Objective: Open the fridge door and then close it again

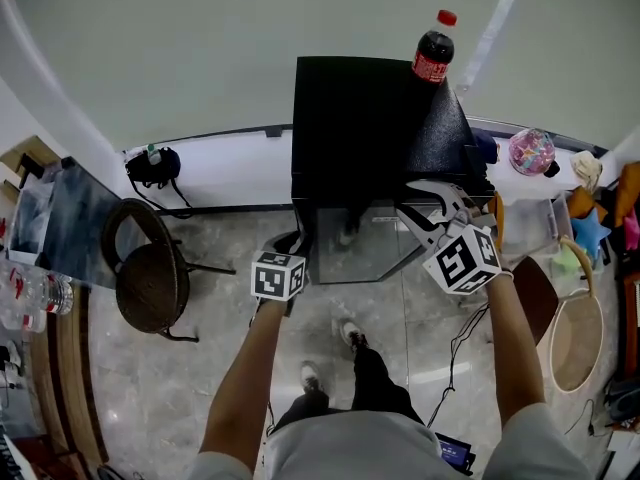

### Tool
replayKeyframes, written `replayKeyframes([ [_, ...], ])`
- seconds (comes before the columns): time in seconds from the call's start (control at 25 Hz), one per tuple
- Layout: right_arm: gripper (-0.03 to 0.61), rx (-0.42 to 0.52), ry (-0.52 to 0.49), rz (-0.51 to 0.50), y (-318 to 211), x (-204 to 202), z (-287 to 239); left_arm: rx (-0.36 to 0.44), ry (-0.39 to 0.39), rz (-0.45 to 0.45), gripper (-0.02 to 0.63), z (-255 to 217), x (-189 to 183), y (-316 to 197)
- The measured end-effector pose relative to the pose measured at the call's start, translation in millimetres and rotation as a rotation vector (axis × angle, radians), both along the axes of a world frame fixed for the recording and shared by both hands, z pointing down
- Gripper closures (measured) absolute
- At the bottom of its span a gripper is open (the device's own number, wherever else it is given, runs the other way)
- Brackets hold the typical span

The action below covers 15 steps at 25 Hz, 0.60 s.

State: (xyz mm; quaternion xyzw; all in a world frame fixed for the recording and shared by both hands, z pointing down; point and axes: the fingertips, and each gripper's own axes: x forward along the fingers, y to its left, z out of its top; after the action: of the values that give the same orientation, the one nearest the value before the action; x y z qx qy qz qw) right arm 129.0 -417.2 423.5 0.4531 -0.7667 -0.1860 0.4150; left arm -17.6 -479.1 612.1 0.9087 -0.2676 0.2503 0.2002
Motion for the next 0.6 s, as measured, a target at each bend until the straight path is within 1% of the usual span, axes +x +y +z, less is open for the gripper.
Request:
replayKeyframes([
  [0.12, 0.445, 0.0, -0.003, 0.004, 0, 1, 0, -0.005, 0.012, 0.014, 0.515, 0, 1, 0],
  [0.24, 0.445, 0.007, -0.02, 0.011, -1, 2, -1, -0.011, 0.001, 0.022, 0.515, 0, 0, 0],
  [0.36, 0.449, 0.026, -0.057, 0.061, 1, 2, -4, -0.01, -0.006, 0.042, 0.514, -4, -5, 3],
  [0.48, 0.464, 0.058, -0.113, 0.132, 10, 3, -10, 0.033, -0.007, 0.061, 0.515, -19, -17, 6],
  [0.6, 0.493, 0.086, -0.213, 0.215, 29, 4, -16, 0.105, 0.005, 0.067, 0.515, -45, -37, 8],
])
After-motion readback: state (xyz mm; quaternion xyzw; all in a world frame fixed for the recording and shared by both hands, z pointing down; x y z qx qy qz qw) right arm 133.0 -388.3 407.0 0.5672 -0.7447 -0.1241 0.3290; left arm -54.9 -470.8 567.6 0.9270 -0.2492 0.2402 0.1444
